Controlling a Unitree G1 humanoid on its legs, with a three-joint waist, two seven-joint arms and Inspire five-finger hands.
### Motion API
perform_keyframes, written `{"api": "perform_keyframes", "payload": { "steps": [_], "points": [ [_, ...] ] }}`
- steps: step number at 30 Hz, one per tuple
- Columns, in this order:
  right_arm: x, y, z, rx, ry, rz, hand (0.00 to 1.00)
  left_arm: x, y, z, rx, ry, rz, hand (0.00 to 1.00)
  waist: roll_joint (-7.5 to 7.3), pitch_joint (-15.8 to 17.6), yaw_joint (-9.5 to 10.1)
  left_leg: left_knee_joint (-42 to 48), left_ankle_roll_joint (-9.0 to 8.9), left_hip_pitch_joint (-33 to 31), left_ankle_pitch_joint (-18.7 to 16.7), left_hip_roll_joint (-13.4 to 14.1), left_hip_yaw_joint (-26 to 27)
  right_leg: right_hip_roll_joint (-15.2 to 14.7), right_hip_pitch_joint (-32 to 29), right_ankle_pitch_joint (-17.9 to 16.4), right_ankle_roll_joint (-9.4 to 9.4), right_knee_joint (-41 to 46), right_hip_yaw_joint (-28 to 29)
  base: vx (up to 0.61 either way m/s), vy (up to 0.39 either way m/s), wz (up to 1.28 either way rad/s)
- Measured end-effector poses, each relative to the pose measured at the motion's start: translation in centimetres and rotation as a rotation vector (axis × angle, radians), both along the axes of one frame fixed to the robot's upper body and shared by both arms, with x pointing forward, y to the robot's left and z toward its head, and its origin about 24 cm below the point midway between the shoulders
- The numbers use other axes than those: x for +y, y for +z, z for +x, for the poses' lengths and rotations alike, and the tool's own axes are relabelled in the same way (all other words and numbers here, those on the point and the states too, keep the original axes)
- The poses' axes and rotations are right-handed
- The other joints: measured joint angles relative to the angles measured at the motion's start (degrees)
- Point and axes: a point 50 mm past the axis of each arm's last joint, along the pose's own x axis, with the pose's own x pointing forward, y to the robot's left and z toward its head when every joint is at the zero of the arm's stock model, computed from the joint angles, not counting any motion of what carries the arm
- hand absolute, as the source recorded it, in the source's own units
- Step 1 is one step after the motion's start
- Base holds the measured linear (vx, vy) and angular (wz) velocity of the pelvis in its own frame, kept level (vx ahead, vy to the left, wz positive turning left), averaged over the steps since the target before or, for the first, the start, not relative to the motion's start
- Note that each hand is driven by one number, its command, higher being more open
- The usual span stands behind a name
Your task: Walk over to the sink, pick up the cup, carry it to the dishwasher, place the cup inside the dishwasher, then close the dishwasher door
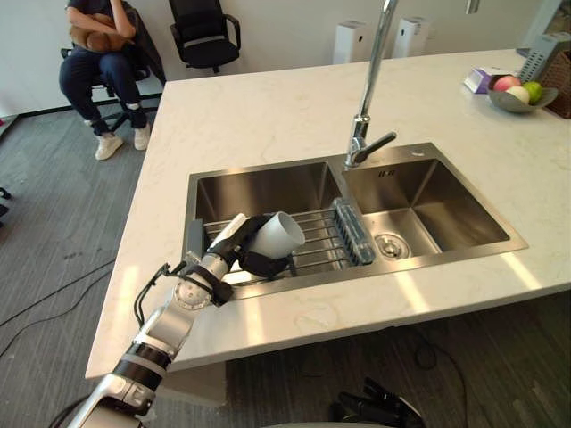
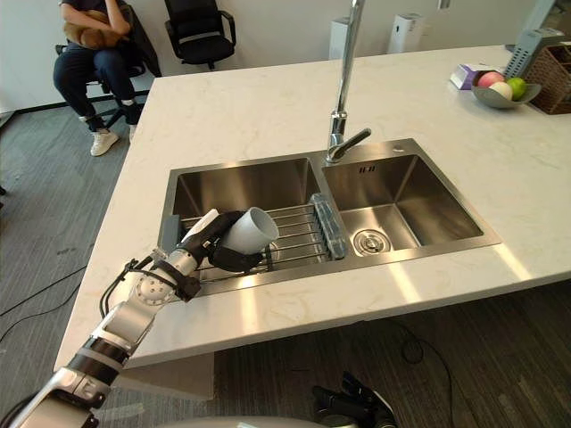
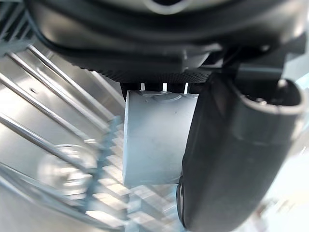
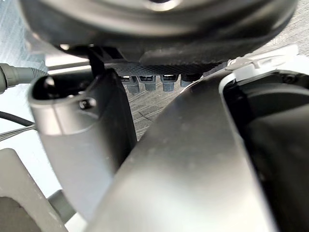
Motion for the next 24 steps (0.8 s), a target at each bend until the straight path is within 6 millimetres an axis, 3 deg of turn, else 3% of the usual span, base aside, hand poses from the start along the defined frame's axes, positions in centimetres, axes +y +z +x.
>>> {"api": "perform_keyframes", "payload": {
  "steps": [3,6,14,18,22,23,24],
  "points": [
    [0.1,-0.1,-0.7,0.005,-0.036,-0.006,1.0,0.5,1.4,-1.8,-0.096,0.097,-0.273,0.0,-0.56,-0.03,1.55,0.75,0.1,-0.09,-0.09,0.02,-0.61,-0.16,0.53,-0.07,0.07,-0.01,-0.35,-0.08,-0.03,0.11],
    [-0.1,-0.1,-1.2,0.003,-0.045,-0.019,1.0,1.9,2.3,-3.2,-0.185,0.201,-0.441,0.0,-0.58,-0.21,2.64,1.17,0.21,-0.14,-0.13,-0.04,-0.92,-0.32,0.83,-0.14,0.09,-0.03,-0.6,-0.08,-0.03,0.05],
    [0.1,-0.3,-2.3,0.015,-0.083,-0.045,1.0,4.8,3.3,-6.8,-0.33,0.409,-0.603,0.0,-1.26,-0.84,4.76,1.27,0.25,-1.85,0.08,-0.48,-4.27,-0.98,1.13,-0.91,0.07,0.01,-3.66,-0.04,-0.018,0.22],
    [-0.1,-0.4,-2.5,0.033,-0.076,-0.059,1.0,5.0,2.9,-8.4,-0.341,0.482,-0.654,0.0,-1.65,-0.78,6.77,4.37,0.61,-7.26,0.98,-1.24,-12.01,-1.7,0.66,-2.13,-0.43,0.99,-11.57,0.02,-0.043,0.98],
    [-0.7,-0.5,-1.2,0.041,-0.078,-0.083,1.0,4.8,3.1,-8.9,-0.379,0.489,-0.674,0.0,-0.62,-0.15,10.25,1.68,-0.71,-12.27,2.44,-1.51,-17.91,-2.29,-4.04,-6.31,-1.81,6.58,-18.44,-0.05,-0.061,1.07],
    [-0.6,-0.6,-0.5,0.045,-0.092,-0.081,1.0,5.0,3.5,-9.2,-0.416,0.493,-0.675,0.0,-2.34,-0.08,11.04,1.34,0.49,-13.63,0.48,-0.3,-11.2,-3.58,-4.94,-6.44,-2.02,5.78,-20.7,0.0,-0.024,1.48],
    [-1.3,-0.4,0.7,0.029,-0.125,-0.09,1.0,4.7,4.1,-9.0,-0.454,0.476,-0.698,0.0,-1.73,2.28,10.4,19.19,4.76,-19.27,-2.59,4.95,3.38,-4.81,-4.65,-6.38,-2.36,7.71,-25.7,0.03,-0.005,1.53]
  ]
}}
